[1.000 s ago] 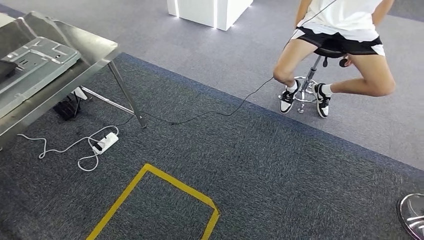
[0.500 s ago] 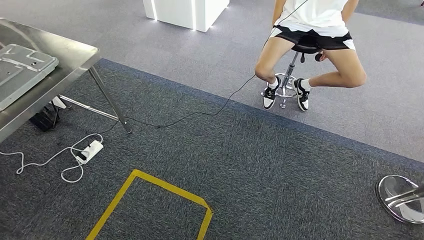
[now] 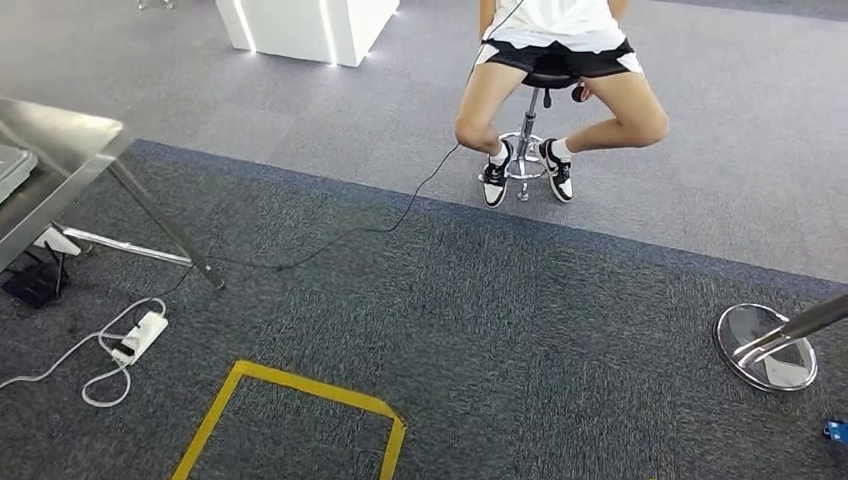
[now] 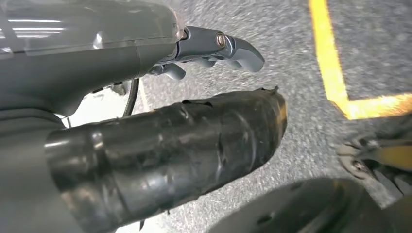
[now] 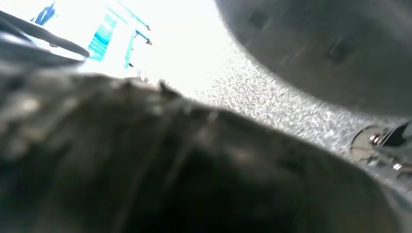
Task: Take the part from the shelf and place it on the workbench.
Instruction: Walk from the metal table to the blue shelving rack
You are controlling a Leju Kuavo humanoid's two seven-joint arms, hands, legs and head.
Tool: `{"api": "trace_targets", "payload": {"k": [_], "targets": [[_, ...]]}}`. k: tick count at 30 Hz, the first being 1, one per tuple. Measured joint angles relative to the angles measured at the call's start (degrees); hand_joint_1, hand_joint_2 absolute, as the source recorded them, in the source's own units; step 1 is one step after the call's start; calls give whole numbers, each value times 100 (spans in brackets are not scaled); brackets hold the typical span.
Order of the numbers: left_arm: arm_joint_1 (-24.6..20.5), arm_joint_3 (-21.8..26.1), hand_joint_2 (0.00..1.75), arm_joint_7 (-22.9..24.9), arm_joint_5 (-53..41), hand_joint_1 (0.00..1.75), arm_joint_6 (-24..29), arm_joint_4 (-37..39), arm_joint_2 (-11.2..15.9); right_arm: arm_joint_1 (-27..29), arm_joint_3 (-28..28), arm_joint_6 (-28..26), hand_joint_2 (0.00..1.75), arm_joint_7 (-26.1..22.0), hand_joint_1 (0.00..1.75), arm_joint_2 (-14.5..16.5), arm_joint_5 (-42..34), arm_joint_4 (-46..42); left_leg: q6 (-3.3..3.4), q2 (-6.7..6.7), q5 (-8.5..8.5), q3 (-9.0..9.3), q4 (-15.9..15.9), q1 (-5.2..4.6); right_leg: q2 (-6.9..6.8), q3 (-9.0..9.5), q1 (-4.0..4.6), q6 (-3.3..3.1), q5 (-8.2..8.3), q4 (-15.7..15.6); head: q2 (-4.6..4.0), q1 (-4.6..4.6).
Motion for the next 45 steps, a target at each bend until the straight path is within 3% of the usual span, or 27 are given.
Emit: {"api": "trace_targets", "payload": {"k": [2, 3, 4, 5, 8, 10, 12, 14, 17, 19, 20, 22, 23, 25, 27, 29, 30, 32, 33, 34, 35, 36, 38, 40, 42, 43, 45], "targets": [[7, 0, 0, 22, 0, 0, -13, 0, -5, -6, -1, 0, 0, -3, 0, -5, 2, 0, 0, -141, -347, -369, 765, 0, 96, -19, 24, -34, 10, -1, 0, -1], [11, 0, 0, 32, 0, 0, -20, 0, -7, -5, -1, 0, 0, -5, 0, -7, 2, 0, 10, -162, -410, -509, 1039, -3, 154, -20, 42, -39, 12, 0, 0, -1], [15, 0, 0, 44, 0, 0, -26, 0, -7, -3, -1, 0, 0, -7, 0, -7, 3, 0, 31, -173, -359, -563, 1122, -10, 216, -16, 58, -41, 12, 1, 0, 0], [19, 0, 0, 53, 0, 0, -30, 0, -7, -2, -1, 0, 0, -8, 0, -6, 3, 0, 66, -189, -192, -503, 958, -24, 278, -4, 71, -42, 12, 1, 0, -1], [27, 0, 0, 64, 2, 0, -34, 0, 7, -9, -2, 0, 0, -10, 0, 5, 2, 0, 229, -429, 398, -33, -152, -94, 449, 15, 74, -32, 17, 5, 0, 2], [17, 1, 0, 63, 2, 0, -34, 0, 17, -17, -3, 0, 0, -12, 0, 15, 2, 0, 290, -529, 469, 87, -472, -129, 536, -24, 42, 9, 42, 0, 0, 2], [-6, 2, 0, 63, 2, 0, -34, 0, 15, -5, -3, 0, 0, -11, 0, 15, 2, 1, 317, -456, 521, 134, -590, -124, 606, -46, 21, 69, 74, -22, 0, 0], [-6, 3, 0, 64, 2, 0, -36, 0, 8, 9, -3, 0, 0, -9, 0, 10, 2, 2, 354, -342, 622, 232, -783, -89, 469, -102, 46, 111, -28, 110, 0, 3], [9, 4, 0, 69, 1, 0, -37, 0, 2, 4, -3, 0, 0, -8, 0, 7, 2, 2, 380, -147, 677, 275, -906, -79, 157, -530, 27, 176, -534, 1005, 0, 9], [8, 4, 0, 74, 0, 0, -43, 0, 1, 7, -3, 0, 0, -8, 0, 4, 3, 2, 353, -21, 652, 274, -896, -66, 94, -705, -51, 251, -630, 1386, 0, 9], [6, 4, 0, 75, 0, 0, -46, 0, -1, 10, -3, 0, 0, -8, 0, 1, 3, 2, 324, 34, 631, 279, -875, -47, 63, -637, -100, 300, -521, 1277, 0, 10], [3, 4, 0, 76, -1, 0, -51, 0, -4, 9, -4, 0, 0, -9, 0, -5, 4, 2, 216, 123, 549, 271, -771, 6, -67, -267, -189, 412, -193, 600, 0, 12], [1, 4, 0, 78, -1, 0, -52, 0, 1, 4, -5, 0, 0, -9, 0, -2, 5, 2, 145, 162, 483, 247, -675, 18, -115, -114, -208, 421, -88, 299, 0, 7], [-5, 5, 0, 87, -2, 0, -55, -1, 14, -2, -5, 0, 0, -10, 0, 7, 5, 3, 39, 216, 387, 211, -541, 24, -140, -16, -185, 351, -76, 95, 0, -3], [-23, 7, 0, 97, -2, 0, -61, -3, 5, 6, -8, -2, 0, -10, 0, 2, 6, 4, -5, 234, 355, 231, -506, 50, -62, -39, -145, 225, -88, 133, 0, -10], [-31, 5, 0, 107, -1, 0, -69, -7, -13, 10, -14, -5, 0, -10, 0, -10, 8, 4, -24, 99, 200, 183, -324, 88, 6, -37, -123, 145, -79, 123, 0, -11], [-28, 5, 0, 113, 0, 0, -74, -8, -19, 6, -19, -5, 0, -10, 0, -17, 9, 4, -20, 2, 37, 71, -72, 94, 40, -33, -109, 115, -70, 111, 0, -12], [-19, 6, 0, 128, 0, 0, -82, -8, -20, -3, -27, -7, 0, -10, 0, -24, 11, 4, 31, -134, -332, -311, 714, 67, 126, -37, -56, 76, -60, 101, 0, -12], [-13, 7, 0, 136, 0, 0, -87, -8, -20, -5, -29, -6, 0, -10, 0, -25, 11, 4, 77, -155, -427, -501, 1064, 35, 179, -37, -23, 61, -60, 100, 0, -11], [-7, 7, 0, 142, 0, 0, -92, -8, -20, -3, -30, -5, 0, -10, 0, -24, 11, 4, 137, -172, -411, -623, 1244, -11, 239, -32, 7, 47, -62, 101, 0, -11], [-2, 7, 0, 146, 0, 0, -95, -8, -20, -1, -31, -5, 0, -10, 0, -22, 11, 4, 207, -192, -273, -641, 1192, -70, 301, -19, 30, 36, -66, 101, 0, -11], [2, 7, 0, 150, 0, 0, -96, -7, -20, 0, -32, -4, 0, -10, 0, -21, 11, 4, 283, -228, -41, -556, 918, -140, 365, -1, 44, 27, -71, 100, 0, -11], [12, 7, 0, 151, -1, 0, -98, -7, -3, -4, -34, -4, 0, -10, 0, -5, 11, 4, 445, -426, 432, -256, 117, -275, 485, 19, 49, 16, -74, 97, 0, -11], [9, 7, 0, 155, -5, 0, -104, -7, 27, -12, -36, -3, 0, -11, 0, 24, 11, 4, 550, -579, 609, -76, -346, -340, 596, -1, 36, 25, -64, 92, 0, -11], [-19, 7, 0, 157, -13, 0, -111, -8, 40, 2, -36, -2, 0, -12, 0, 39, 11, 6, 582, -529, 624, -19, -488, -333, 701, -13, 25, 65, -33, 48, 0, -12], [-32, 7, 0, 157, -16, 0, -114, -8, 34, 15, -36, -3, 0, -12, 0, 36, 11, 8, 577, -466, 666, 29, -586, -315, 678, -10, 33, 79, -34, 42, 0, -12], [-27, 7, 0, 158, -17, 0, -121, -10, 22, 21, -36, -4, 0, -12, 0, 27, 11, 11, 567, -340, 763, 133, -816, -270, 455, -97, 72, 108, -207, 255, 0, -4]]}}
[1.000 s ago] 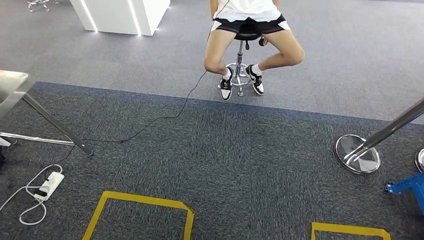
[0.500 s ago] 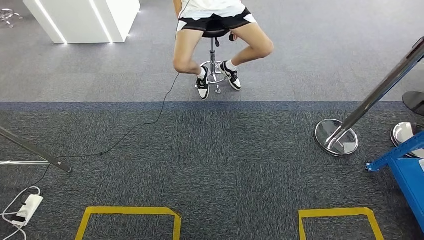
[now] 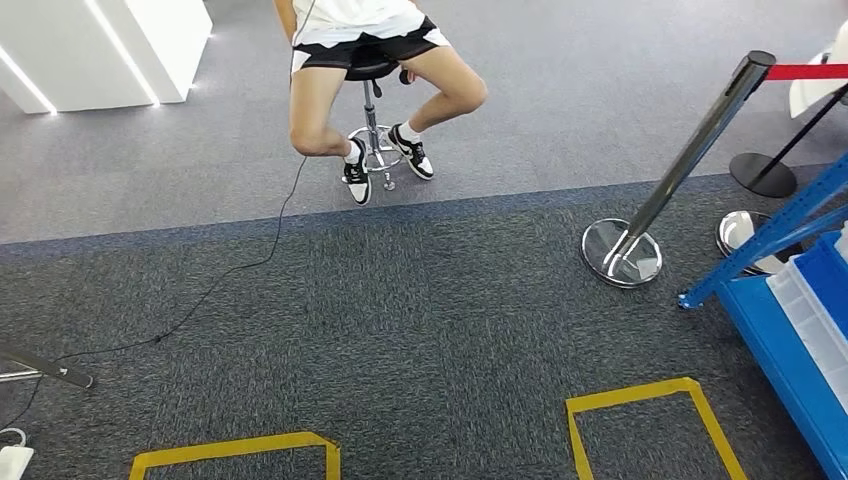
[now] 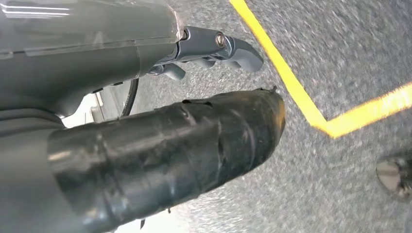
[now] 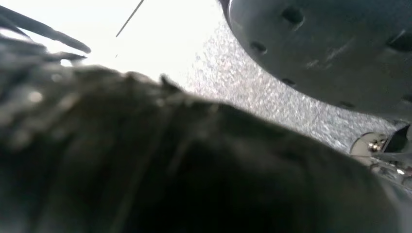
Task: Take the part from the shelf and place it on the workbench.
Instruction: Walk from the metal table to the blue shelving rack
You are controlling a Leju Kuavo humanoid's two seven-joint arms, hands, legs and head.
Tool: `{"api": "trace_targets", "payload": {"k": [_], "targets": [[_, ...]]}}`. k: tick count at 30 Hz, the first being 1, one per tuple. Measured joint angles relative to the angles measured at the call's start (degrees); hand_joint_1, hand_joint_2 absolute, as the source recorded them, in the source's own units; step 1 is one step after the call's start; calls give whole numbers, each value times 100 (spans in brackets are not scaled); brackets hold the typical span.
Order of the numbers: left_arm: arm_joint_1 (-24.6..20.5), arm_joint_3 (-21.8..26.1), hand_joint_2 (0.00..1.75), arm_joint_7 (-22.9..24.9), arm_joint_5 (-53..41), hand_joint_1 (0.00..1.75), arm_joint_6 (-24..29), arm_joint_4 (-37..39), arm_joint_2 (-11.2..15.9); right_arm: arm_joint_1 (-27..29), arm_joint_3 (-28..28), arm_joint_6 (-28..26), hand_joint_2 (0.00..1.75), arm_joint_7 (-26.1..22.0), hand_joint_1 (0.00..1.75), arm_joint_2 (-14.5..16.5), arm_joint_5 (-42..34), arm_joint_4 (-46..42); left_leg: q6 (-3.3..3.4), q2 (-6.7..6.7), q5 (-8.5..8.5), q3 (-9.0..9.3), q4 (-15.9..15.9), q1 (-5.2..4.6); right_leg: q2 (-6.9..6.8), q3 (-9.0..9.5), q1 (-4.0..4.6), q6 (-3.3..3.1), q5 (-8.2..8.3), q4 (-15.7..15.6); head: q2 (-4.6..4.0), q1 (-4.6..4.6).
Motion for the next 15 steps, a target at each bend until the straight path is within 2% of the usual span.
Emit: {"api": "trace_targets", "payload": {"k": [2, 3, 4, 5, 6, 7, 8, 9, 10, 12, 13, 15], "targets": [[16, 0, 0, 1, -3, 0, -8, -1, -9, -13, -1, -2, 0, -1, 0, -10, 0, 0, -11, 133, 21, 36, -74, 25, -268, -292, -6, 50, -362, 627, 0, 7], [22, 0, 0, 2, -8, 0, -16, -1, -12, -18, -2, -2, 0, -1, 0, -15, 0, 0, -24, 205, 8, 32, -63, 35, -321, -445, -29, 88, -492, 942, 0, 6], [24, 0, 0, 2, -13, 0, -23, -1, -16, -18, -2, -3, 0, -1, 0, -21, 0, 0, -46, 272, -13, 30, -42, 49, -354, -531, -59, 129, -528, 1127, 0, 7], [22, 0, 0, 2, -19, 0, -30, -1, -23, -16, -2, -3, 0, -1, 0, -28, 0, 0, -74, 332, -41, 27, -9, 69, -381, -512, -89, 174, -449, 1104, 0, 7], [17, 0, 0, 2, -24, 0, -34, -1, -29, -13, -2, -3, 0, -1, 0, -36, 0, 1, -108, 386, -77, 24, 40, 96, -420, -381, -119, 219, -276, 863, 0, 8], [14, 0, 0, 2, -27, 0, -37, -1, -35, -11, -2, -3, 0, -1, 0, -45, 0, 1, -149, 436, -124, 18, 107, 120, -494, -184, -145, 260, -91, 483, 0, 9], [12, 0, 0, 2, -31, 0, -39, -1, -39, -14, -2, -2, 0, -2, 0, -51, 0, 1, -197, 479, -178, 3, 184, 133, -570, -7, -144, 270, 47, 142, 0, 10], [8, 0, 0, 2, -33, 0, -40, -1, -40, -18, -3, -2, 0, -5, 0, -54, 0, 1, -241, 516, -227, -11, 255, 139, -615, 114, -137, 238, 125, -99, 0, 10], [4, 0, 0, 2, -34, 0, -40, -1, -40, -22, -3, -2, 0, -14, 0, -56, 0, 1, -279, 548, -263, -22, 309, 137, -637, 156, -118, 185, 132, -198, 0, 9], [-11, 0, 0, 2, -35, 0, -40, -1, -43, -19, -4, -1, 0, -37, 0, -61, 0, 2, -341, 606, -291, -20, 351, 145, -561, 134, -84, 53, 126, -188, 0, 5], [-16, 0, 0, 1, -35, 0, -42, -2, -45, -16, -4, -1, 0, -47, 0, -64, 0, 2, -373, 593, -319, -23, 377, 160, -528, 131, -82, 10, 137, -199, 0, 6], [-17, 0, 0, 1, -36, 0, -43, -3, -52, -21, -5, -1, 0, -57, 0, -71, 0, 2, -433, 433, -528, -129, 632, 196, -456, 122, -94, -68, 172, -229, 0, 4]]}}
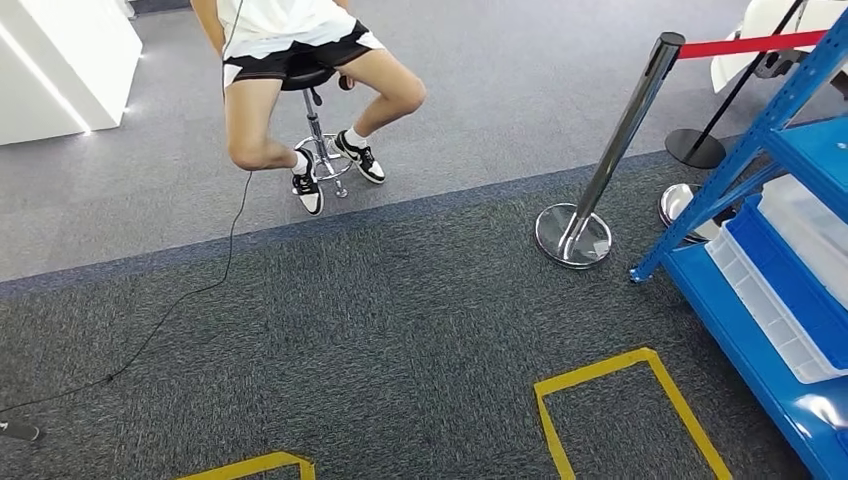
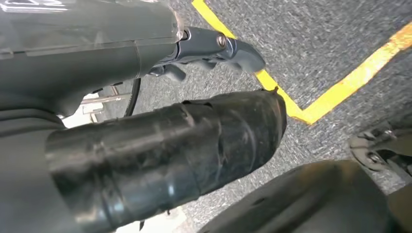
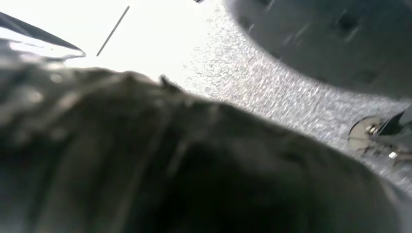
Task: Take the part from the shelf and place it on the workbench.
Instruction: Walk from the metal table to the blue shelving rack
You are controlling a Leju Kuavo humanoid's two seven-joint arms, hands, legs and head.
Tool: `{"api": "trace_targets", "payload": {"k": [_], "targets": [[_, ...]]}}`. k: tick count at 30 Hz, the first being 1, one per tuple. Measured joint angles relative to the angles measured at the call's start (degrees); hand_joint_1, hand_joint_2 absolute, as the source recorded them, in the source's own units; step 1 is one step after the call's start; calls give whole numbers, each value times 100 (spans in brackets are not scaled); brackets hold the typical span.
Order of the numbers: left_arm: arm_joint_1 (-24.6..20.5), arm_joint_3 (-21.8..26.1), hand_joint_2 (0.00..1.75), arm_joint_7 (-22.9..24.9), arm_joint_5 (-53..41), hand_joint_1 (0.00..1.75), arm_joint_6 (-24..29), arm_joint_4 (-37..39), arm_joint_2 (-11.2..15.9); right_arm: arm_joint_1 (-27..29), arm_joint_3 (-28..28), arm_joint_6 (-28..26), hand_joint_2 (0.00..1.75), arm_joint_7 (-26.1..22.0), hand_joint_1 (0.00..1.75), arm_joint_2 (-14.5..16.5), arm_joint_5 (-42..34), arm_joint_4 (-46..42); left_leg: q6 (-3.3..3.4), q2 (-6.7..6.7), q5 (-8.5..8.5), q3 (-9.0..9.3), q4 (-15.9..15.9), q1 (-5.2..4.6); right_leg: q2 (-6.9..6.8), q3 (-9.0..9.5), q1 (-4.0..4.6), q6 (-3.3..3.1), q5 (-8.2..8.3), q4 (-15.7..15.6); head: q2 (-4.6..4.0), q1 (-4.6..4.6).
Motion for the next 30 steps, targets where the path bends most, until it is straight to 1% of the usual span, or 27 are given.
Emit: {"api": "trace_targets", "payload": {"k": [2, 3, 4, 5, 6, 7, 8, 9, 10, 11, 12, 13, 14, 15, 16, 17, 18, 19, 20, 21, 22, 24, 25, 26, 28, 29, 30], "targets": [[8, 0, 0, -1, -3, 0, 0, -1, -4, -11, -1, 0, 0, -5, 0, -4, 0, 0, -37, -201, -389, -304, 677, 28, 81, -28, 7, -44, 24, -6, 0, -1], [12, 0, 0, -1, -4, 0, -1, 0, -4, -12, -1, 0, 0, -5, 0, -5, 0, 0, -45, -242, -539, -473, 1050, 33, 129, -40, 18, -53, 30, -4, 0, -1], [17, 0, 0, 0, -6, 0, -2, 0, -4, -10, 0, 0, 0, -4, 0, -5, 0, 0, -44, -260, -593, -586, 1299, 35, 182, -44, 27, -57, 33, -1, 0, -1], [23, 0, 0, 1, -7, 0, -4, 0, -4, -7, 1, 0, 0, -2, 0, -5, 0, 0, -33, -269, -529, -607, 1343, 35, 238, -42, 34, -57, 34, 2, 0, -1], [26, 0, 0, 1, -8, 0, -5, 0, -4, -4, 1, 0, 0, -1, 0, -5, 0, 0, -12, -285, -355, -517, 1148, 34, 295, -33, 38, -57, 34, 5, 0, -1], [28, 0, 0, 1, -10, 0, -6, -1, -4, -5, 1, 0, 0, -1, 0, -5, 0, 0, 17, -337, -119, -343, 768, 34, 354, -22, 39, -55, 35, 7, 0, -1], [30, 0, 0, 1, -13, 0, -7, 0, -2, -8, 0, 0, 0, -1, 0, -5, 0, 0, 46, -445, 61, -161, 372, 31, 410, -19, 40, -46, 40, 8, 0, 0], [32, 0, 0, 0, -19, 0, -7, 1, 0, -17, -1, 0, 0, -2, 0, -4, 0, 0, 66, -544, 187, -17, 38, 25, 468, -28, 39, -29, 48, 12, 0, 0], [32, 0, 0, -3, -27, 0, -8, 1, 2, -23, -1, 0, 0, -3, 0, -4, 0, 0, 79, -624, 240, 68, -161, 17, 516, -48, 32, -3, 63, 14, 0, 1], [25, 0, 0, -6, -37, 0, -8, 1, 3, -24, -1, 0, 0, -4, 0, -3, 0, 0, 84, -659, 226, 87, -221, 6, 560, -72, 22, 30, 82, 11, 0, 1], [16, 0, 0, -9, -45, 0, -8, 0, 3, -17, -1, 0, 0, -4, 0, -3, 0, 1, 95, -619, 245, 90, -258, -3, 612, -93, 12, 71, 106, -2, 0, 2], [6, 0, 0, -13, -50, 0, -9, -1, 1, -7, -1, 0, 0, -5, 0, -5, 0, 4, 116, -563, 274, 98, -297, 9, 617, -106, 5, 104, 114, -3, 0, 2], [3, 0, 0, -13, -54, 0, -10, -1, -1, 1, -1, 0, 0, -5, 0, -7, 0, 7, 148, -503, 311, 110, -357, 17, 551, -131, 14, 129, 74, 37, 0, 5], [9, 0, 0, -16, -57, 0, -12, -1, -2, 4, -2, 0, 0, -5, 0, -9, 0, 9, 186, -433, 351, 119, -416, 25, 440, -192, 29, 146, -30, 165, 0, 8], [16, 0, 0, -20, -61, 0, -14, -1, -4, 1, -2, 0, 0, -6, 0, -11, 0, 11, 215, -365, 379, 121, -454, 31, 300, -299, 40, 153, -198, 409, 0, 11], [25, 0, 0, -23, -64, 0, -14, -1, -4, -1, -2, 0, 0, -7, 0, -11, 0, 11, 236, -301, 390, 111, -463, 16, 182, -454, 48, 163, -400, 753, 0, 15], [31, 0, 0, -26, -67, 0, -14, -1, -4, -3, -2, 1, 0, -7, 0, -11, 0, 11, 245, -231, 393, 94, -452, 4, 127, -615, 43, 176, -572, 1121, 0, 14], [32, 0, 0, -27, -69, 0, -13, -1, -4, -2, -2, 1, 0, -7, 0, -10, 0, 11, 246, -165, 391, 77, -437, -4, 102, -724, 36, 193, -659, 1390, 0, 14], [28, 0, 0, -29, -72, 0, -13, -1, -4, 1, -2, 1, 0, -7, 0, -10, 0, 12, 245, -102, 385, 63, -419, -10, 83, -742, 28, 207, -644, 1479, 0, 14], [20, 0, 0, -33, -80, 0, -13, -1, -5, 4, -2, 0, 0, -7, 0, -12, 0, 13, 241, -48, 376, 53, -398, -11, 61, -643, 22, 217, -525, 1333, 0, 14], [13, 0, 0, -38, -88, 0, -13, -1, -9, 5, -3, 0, 0, -7, 0, -16, 0, 13, 232, 1, 360, 49, -372, -9, 14, -436, 16, 219, -343, 983, 0, 15], [6, 0, 0, -46, -101, 0, -14, -1, -17, -7, -7, 0, 0, -9, 0, -25, 0, 13, 186, 87, 314, 42, -308, -23, -139, -42, 38, 180, -108, 259, 0, 14], [5, 0, 0, -49, -102, 0, -14, -1, -20, -15, -8, 0, 0, -11, 0, -28, 0, 13, 157, 123, 293, 40, -281, -32, -184, 62, 58, 150, -65, 55, 0, 13], [3, 0, 0, -51, -102, 0, -15, -1, -21, -20, -10, 0, 0, -14, 0, -29, 0, 13, 128, 155, 277, 42, -268, -40, -193, 79, 80, 118, -75, -8, 0, 13], [-8, 0, 0, -58, -104, 0, -22, -1, -21, -11, -15, 1, 0, -18, 0, -29, 0, 14, 71, 203, 259, 52, -260, -38, -102, 72, 76, 59, -45, -31, 0, 12], [-14, 0, 0, -61, -105, 0, -26, -1, -21, -8, -20, 1, 0, -18, 0, -28, 0, 14, 35, 153, 214, 40, -213, -28, -63, 78, 61, 27, -28, -55, 0, 11], [-17, 0, 0, -68, -107, 0, -29, -1, -22, -8, -25, 2, 0, -18, 0, -28, 0, 14, 1, 61, 114, -13, -78, -15, -25, 84, 41, -6, -8, -78, 0, 8]]}}
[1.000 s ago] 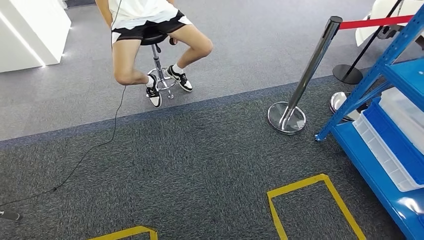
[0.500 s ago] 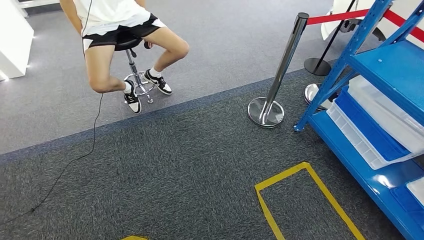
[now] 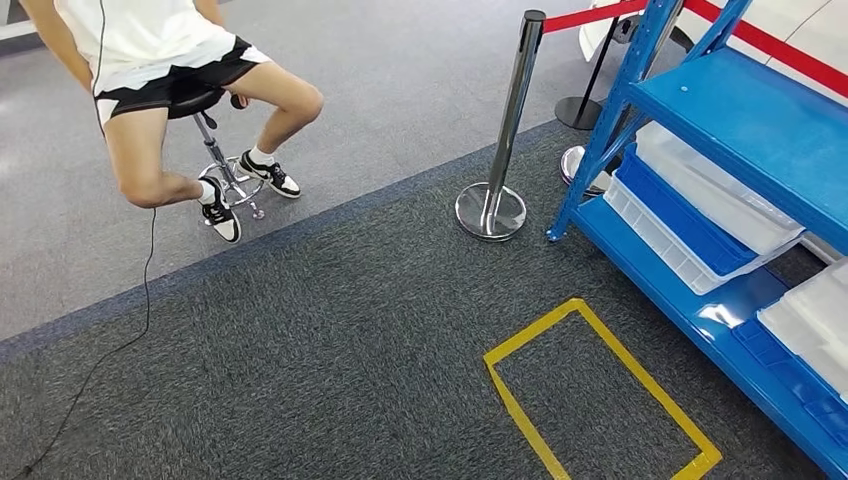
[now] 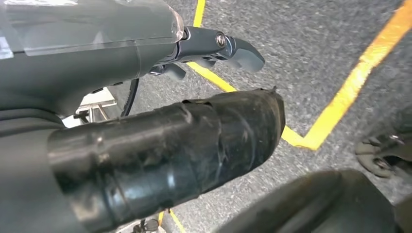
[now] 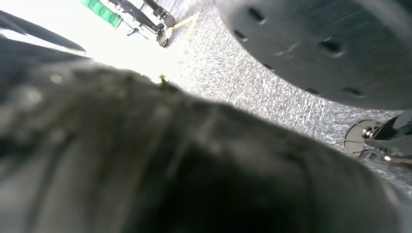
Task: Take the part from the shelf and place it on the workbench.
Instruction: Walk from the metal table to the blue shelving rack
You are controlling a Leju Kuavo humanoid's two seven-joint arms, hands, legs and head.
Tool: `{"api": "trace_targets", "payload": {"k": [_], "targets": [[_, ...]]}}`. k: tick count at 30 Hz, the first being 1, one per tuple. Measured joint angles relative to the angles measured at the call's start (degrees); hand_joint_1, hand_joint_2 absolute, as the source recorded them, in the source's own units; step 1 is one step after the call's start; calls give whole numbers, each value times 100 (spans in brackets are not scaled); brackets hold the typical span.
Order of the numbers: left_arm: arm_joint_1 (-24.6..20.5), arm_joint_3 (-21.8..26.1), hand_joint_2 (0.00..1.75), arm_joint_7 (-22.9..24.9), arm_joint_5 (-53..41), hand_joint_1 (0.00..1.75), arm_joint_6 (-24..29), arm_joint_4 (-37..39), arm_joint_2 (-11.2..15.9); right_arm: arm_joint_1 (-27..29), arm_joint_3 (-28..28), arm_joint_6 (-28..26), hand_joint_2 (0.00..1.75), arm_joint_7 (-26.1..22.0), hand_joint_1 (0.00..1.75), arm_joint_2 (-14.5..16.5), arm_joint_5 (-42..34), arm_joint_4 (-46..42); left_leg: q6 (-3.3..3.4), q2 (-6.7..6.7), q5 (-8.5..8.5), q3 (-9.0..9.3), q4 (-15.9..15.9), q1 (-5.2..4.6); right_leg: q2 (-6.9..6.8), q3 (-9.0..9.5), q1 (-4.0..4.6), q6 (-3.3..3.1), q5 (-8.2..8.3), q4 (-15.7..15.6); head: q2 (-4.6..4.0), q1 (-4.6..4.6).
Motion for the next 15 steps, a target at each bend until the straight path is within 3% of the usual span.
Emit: {"api": "trace_targets", "payload": {"k": [3, 4, 5, 6, 7, 9, 11, 13, 15], "targets": [[14, -2, 0, -16, -4, 0, -4, 0, -3, -14, -18, -1, 0, -1, 0, 0, 0, -1, -77, -294, -524, -449, 982, 52, 127, -14, -16, -51, 26, -13, 0, -5], [21, -2, 0, -17, -5, 0, -5, 0, -4, -15, -22, -1, 0, -2, 0, -1, 0, -1, -93, -318, -619, -597, 1288, 67, 182, -20, -15, -53, 24, -7, 0, -4], [27, -2, 0, -18, -8, 0, -5, 0, -4, -13, -25, 0, 0, -2, 0, -1, 0, -1, -102, -327, -601, -667, 1420, 78, 242, -20, -16, -51, 19, 1, 0, -4], [30, -2, 0, -19, -10, 0, -5, 0, -4, -12, -28, 1, 0, -2, 0, -1, 0, -1, -104, -335, -466, -630, 1320, 86, 306, -15, -21, -43, 11, 11, 0, -4], [31, -2, 0, -20, -13, 0, -5, 0, -3, -11, -30, 1, 0, -2, 0, -1, 0, -1, -97, -361, -248, -492, 1006, 93, 372, -4, -29, -29, 0, 19, 0, -4], [34, -3, 0, -25, -17, 0, -7, 0, -2, -15, -38, 0, 0, -3, 0, 1, 0, -1, -70, -561, 93, -152, 231, 102, 488, 2, -44, 20, -24, 38, 0, -3], [32, -4, 0, -30, -24, 0, -15, 0, -2, -20, -49, 0, 0, -4, 0, 2, 0, 0, -37, -713, 160, -3, -131, 90, 586, -18, -57, 98, -10, 43, 0, -3], [26, -4, 0, -33, -34, 0, -26, 0, -3, -2, -58, 1, 0, -4, 0, 1, 0, 1, 22, -642, 159, 37, -191, 75, 640, -36, -58, 177, 49, 64, 0, -2], [34, -5, 0, -33, -46, 0, -34, 0, -8, 13, -62, -1, 0, -4, 0, -1, 0, 1, 102, -529, 173, 123, -260, 81, 455, -96, -37, 202, -14, 230, 0, 3]]}}
